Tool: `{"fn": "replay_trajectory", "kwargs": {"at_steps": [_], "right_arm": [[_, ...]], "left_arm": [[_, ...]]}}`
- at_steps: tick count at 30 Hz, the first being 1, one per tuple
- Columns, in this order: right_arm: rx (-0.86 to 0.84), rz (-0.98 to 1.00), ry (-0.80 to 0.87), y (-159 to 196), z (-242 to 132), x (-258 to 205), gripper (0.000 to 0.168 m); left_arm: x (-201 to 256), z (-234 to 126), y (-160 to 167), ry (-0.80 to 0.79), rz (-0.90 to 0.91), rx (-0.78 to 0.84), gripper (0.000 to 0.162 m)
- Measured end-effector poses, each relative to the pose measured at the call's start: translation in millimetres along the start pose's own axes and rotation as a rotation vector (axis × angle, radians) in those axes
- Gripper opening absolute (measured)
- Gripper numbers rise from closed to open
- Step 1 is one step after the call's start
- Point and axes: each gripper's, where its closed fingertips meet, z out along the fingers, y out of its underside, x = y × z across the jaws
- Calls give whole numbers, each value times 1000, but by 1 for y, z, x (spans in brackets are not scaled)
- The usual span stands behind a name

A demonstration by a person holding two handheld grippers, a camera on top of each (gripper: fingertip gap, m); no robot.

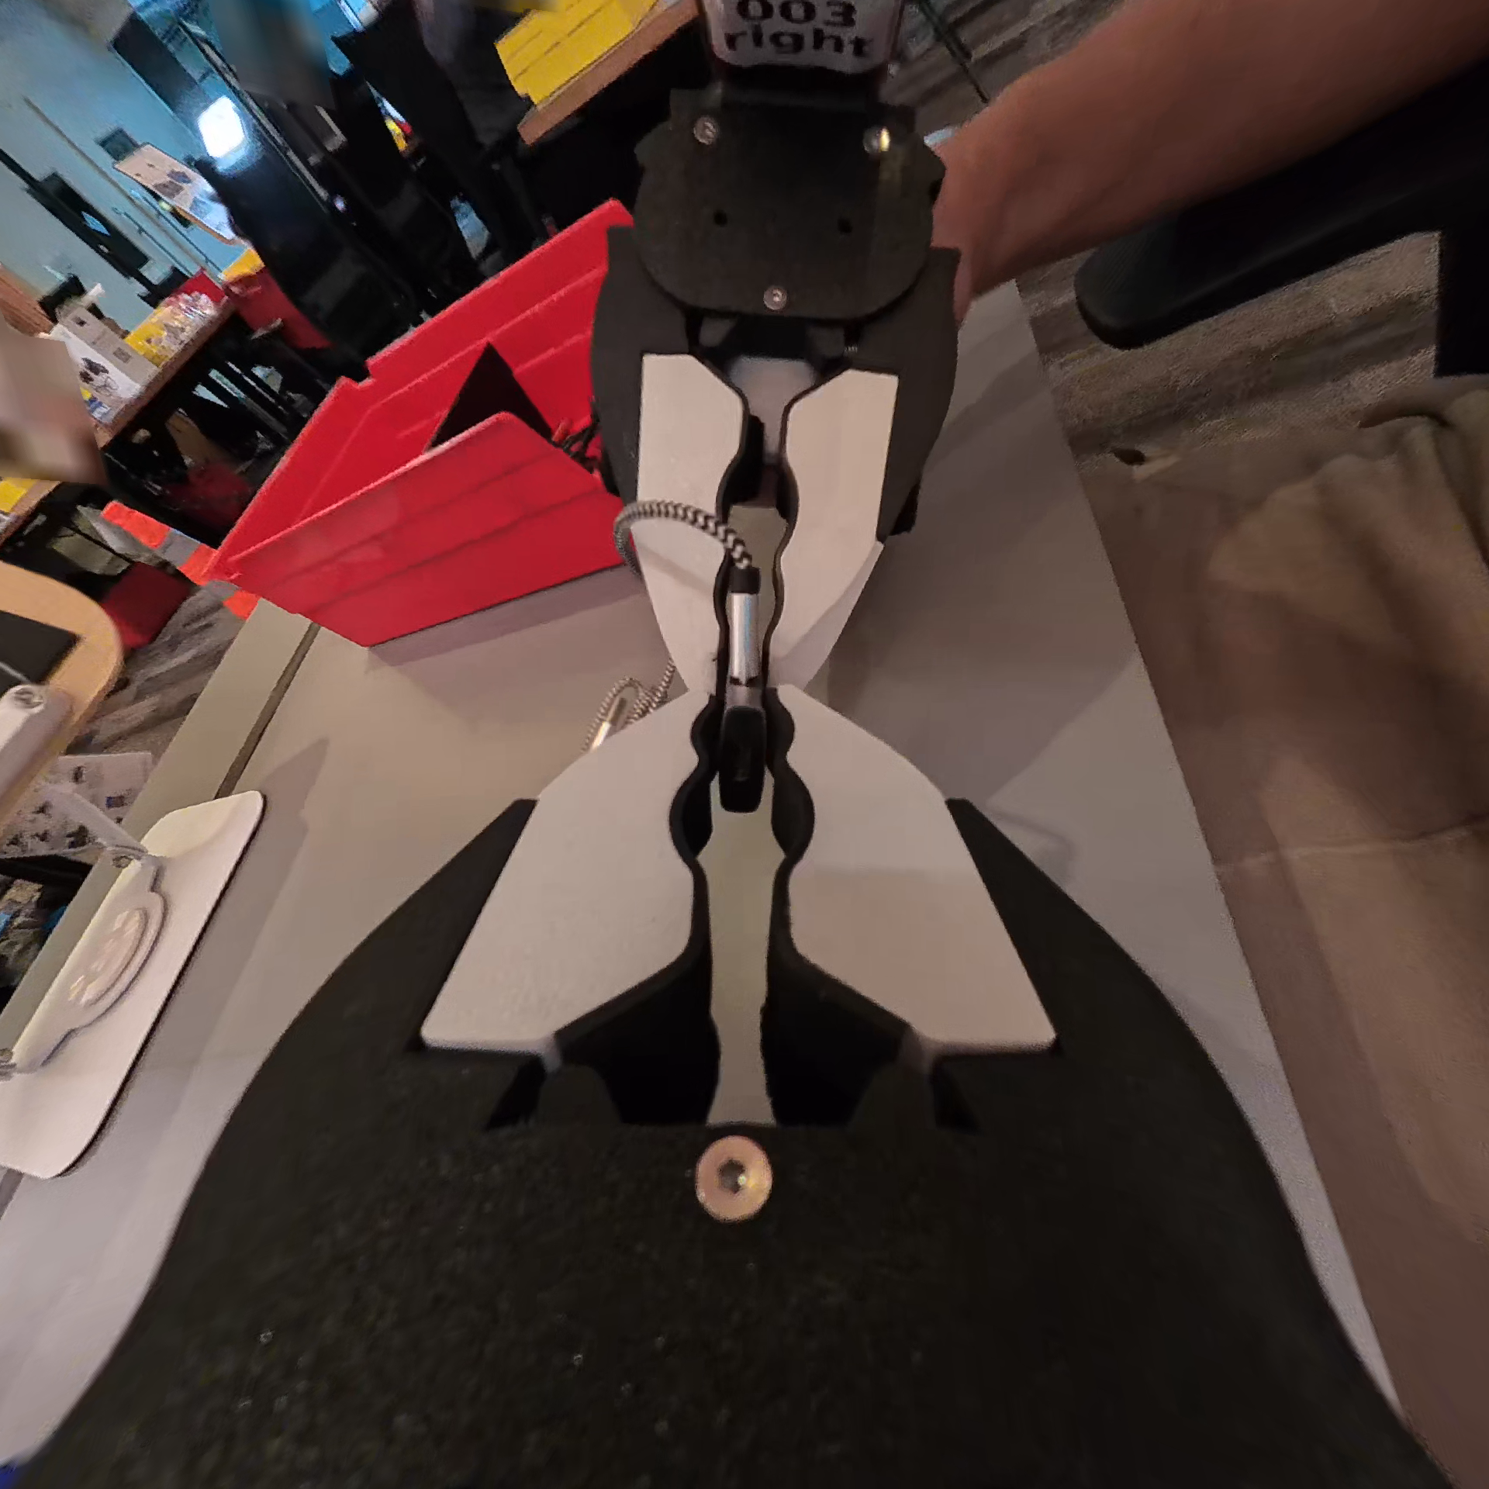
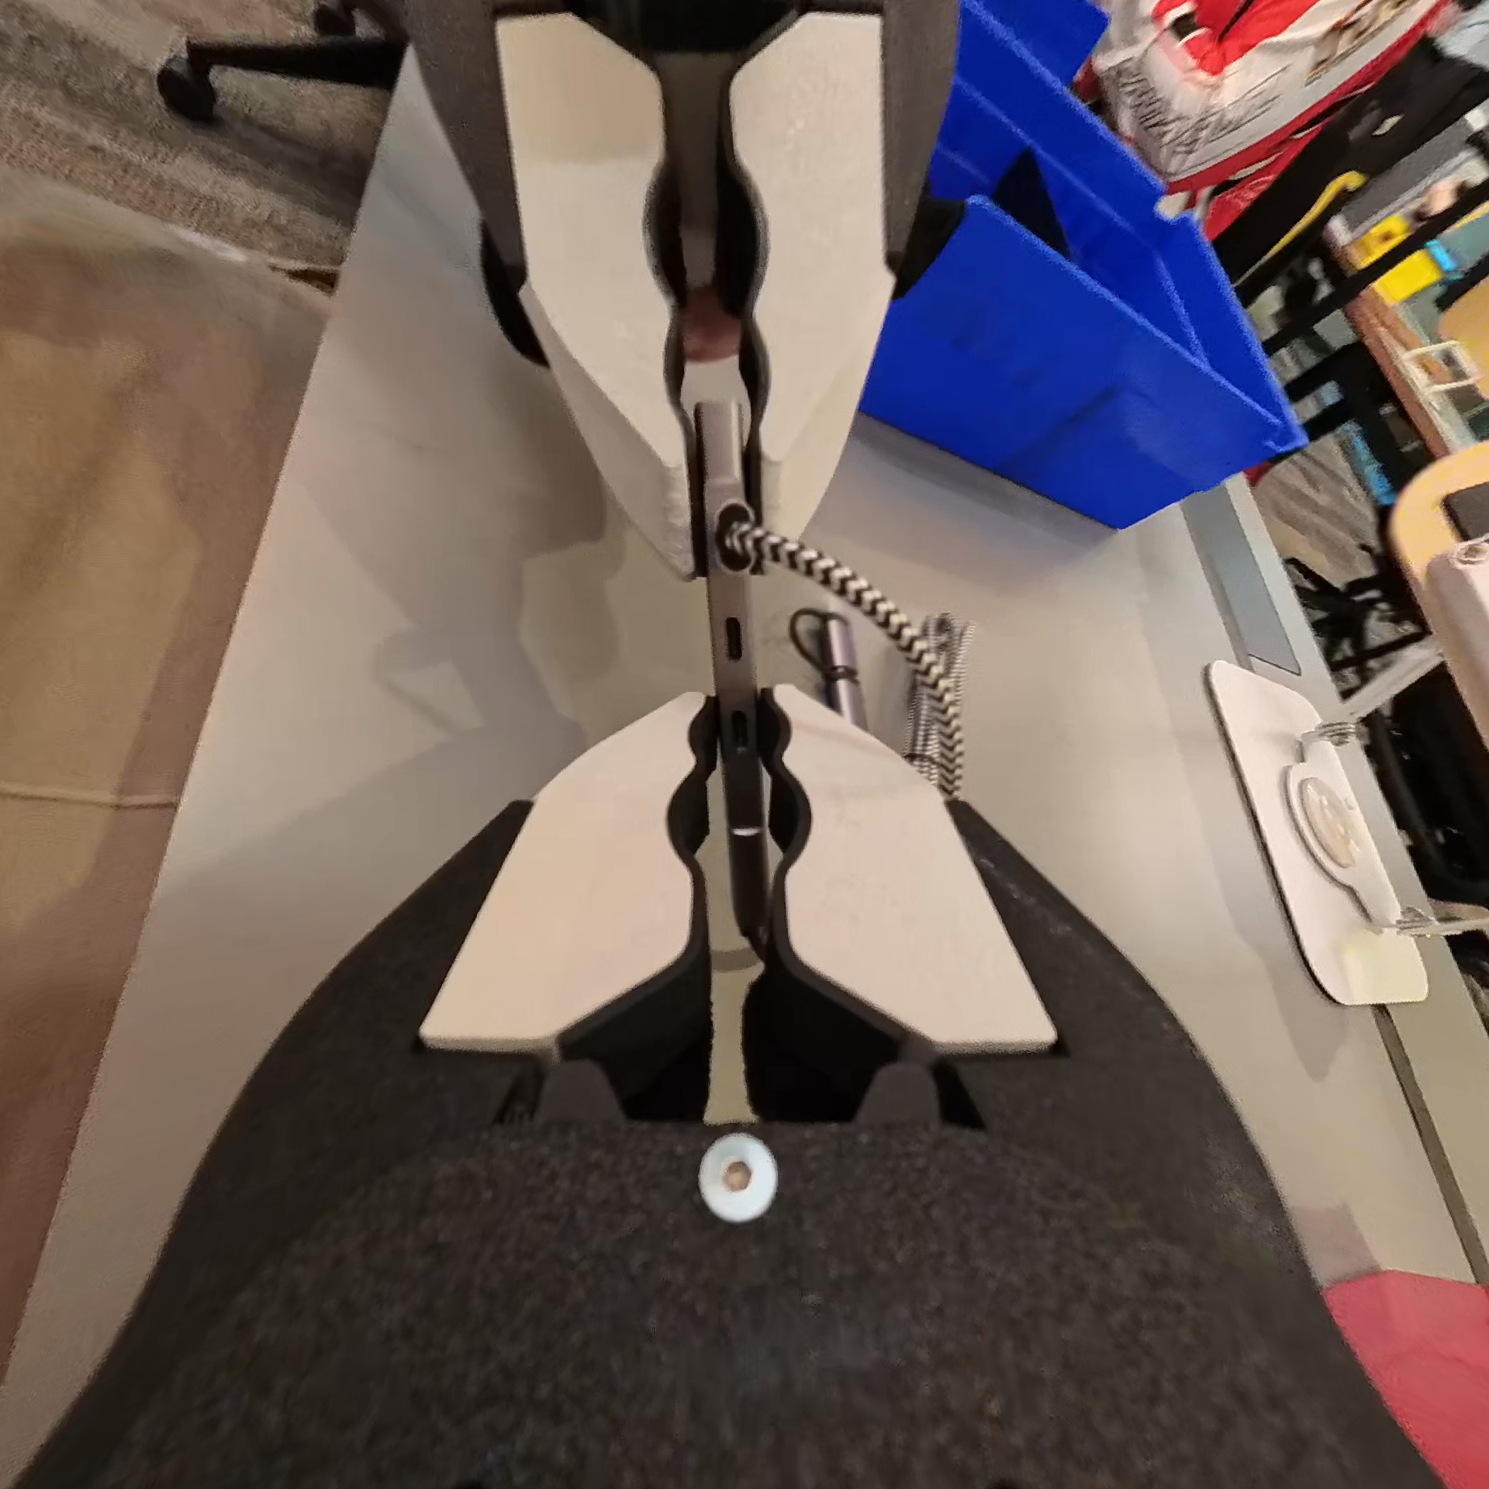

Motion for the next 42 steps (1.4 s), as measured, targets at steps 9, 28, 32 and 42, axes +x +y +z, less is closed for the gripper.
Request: {"fn": "replay_trajectory", "kwargs": {"at_steps": [9, 28, 32, 42], "right_arm": [[-3, 184, 365, -19, -9, 36, 20], [315, 1060, 142, -21, 8, 30, 11], [271, 1074, 144, -14, 11, 28, 11], [243, 1097, 128, -8, 15, 26, 11]], "left_arm": [[-36, -3, 11, -274, 165, -163, 10], [-34, 6, 30, -315, 263, -248, 9], [-33, 10, 35, -321, 243, -285, 9], [-33, 12, 39, -318, 241, -312, 9]]}}
